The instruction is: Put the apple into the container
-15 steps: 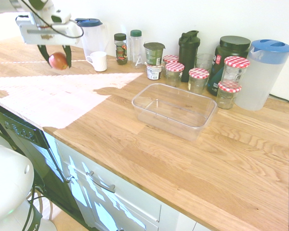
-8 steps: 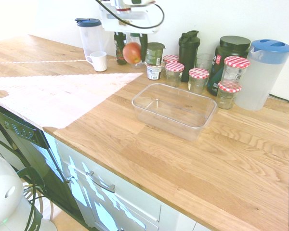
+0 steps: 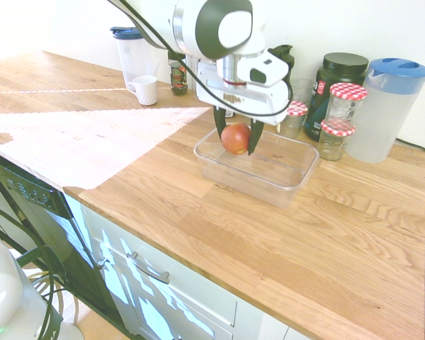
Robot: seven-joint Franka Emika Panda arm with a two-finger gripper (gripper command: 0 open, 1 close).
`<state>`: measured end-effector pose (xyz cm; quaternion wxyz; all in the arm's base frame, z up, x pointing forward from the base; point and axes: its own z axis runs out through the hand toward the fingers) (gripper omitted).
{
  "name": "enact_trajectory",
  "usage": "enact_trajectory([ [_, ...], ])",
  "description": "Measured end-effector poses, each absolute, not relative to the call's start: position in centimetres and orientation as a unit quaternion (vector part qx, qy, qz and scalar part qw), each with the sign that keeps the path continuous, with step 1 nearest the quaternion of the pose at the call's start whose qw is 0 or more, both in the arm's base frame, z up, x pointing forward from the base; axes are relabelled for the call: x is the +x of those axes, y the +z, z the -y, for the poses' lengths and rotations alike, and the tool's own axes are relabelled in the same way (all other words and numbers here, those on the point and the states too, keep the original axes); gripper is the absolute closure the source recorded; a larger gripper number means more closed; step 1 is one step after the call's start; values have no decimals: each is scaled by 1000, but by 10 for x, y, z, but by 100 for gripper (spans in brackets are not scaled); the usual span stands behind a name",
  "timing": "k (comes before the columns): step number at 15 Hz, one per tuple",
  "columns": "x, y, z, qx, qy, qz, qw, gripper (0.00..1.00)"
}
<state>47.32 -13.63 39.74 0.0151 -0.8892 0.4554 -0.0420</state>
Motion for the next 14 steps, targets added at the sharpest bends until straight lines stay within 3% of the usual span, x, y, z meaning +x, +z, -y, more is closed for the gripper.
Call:
enact_trajectory([
  [3, 479, 369, 140, -888, -40, -458, 19, 100],
  [4, 481, 362, 140, -888, -40, -458, 17, 0],
  [14, 486, 350, 144, -889, -51, -456, 4, 0],
])
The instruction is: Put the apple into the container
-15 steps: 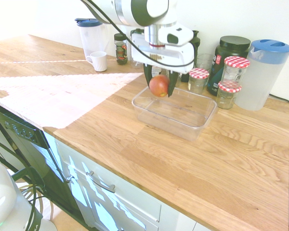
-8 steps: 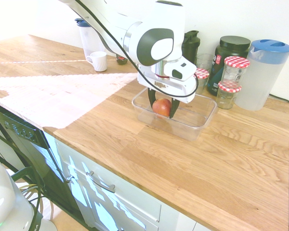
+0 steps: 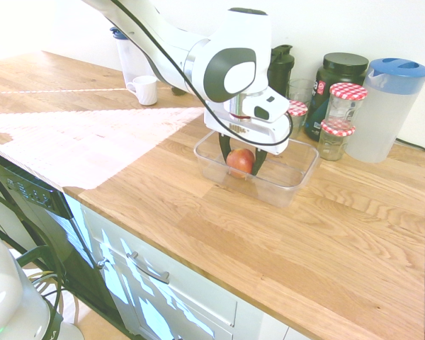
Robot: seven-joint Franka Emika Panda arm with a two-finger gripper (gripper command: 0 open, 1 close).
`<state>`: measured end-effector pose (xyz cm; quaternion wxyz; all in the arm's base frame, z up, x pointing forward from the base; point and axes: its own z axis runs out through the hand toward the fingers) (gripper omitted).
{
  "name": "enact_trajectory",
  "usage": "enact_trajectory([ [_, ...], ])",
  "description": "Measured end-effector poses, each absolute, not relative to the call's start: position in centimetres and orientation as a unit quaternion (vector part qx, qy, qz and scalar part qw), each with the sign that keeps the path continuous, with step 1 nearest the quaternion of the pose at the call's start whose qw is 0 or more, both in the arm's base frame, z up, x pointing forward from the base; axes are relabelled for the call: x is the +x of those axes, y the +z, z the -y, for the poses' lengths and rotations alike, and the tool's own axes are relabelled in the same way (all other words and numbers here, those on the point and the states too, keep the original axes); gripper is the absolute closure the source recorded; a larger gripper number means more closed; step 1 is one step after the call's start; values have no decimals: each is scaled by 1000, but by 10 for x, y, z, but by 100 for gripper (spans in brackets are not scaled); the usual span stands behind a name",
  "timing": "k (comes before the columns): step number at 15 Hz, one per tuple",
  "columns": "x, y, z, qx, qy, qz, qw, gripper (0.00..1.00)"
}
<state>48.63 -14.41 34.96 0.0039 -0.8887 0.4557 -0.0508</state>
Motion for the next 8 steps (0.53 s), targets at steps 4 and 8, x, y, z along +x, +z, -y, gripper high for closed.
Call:
enact_trajectory([
  [4, 491, 377, 142, -890, -69, -450, 7, 0],
  [8, 479, 484, 91, -908, -96, -407, 17, 0],
])
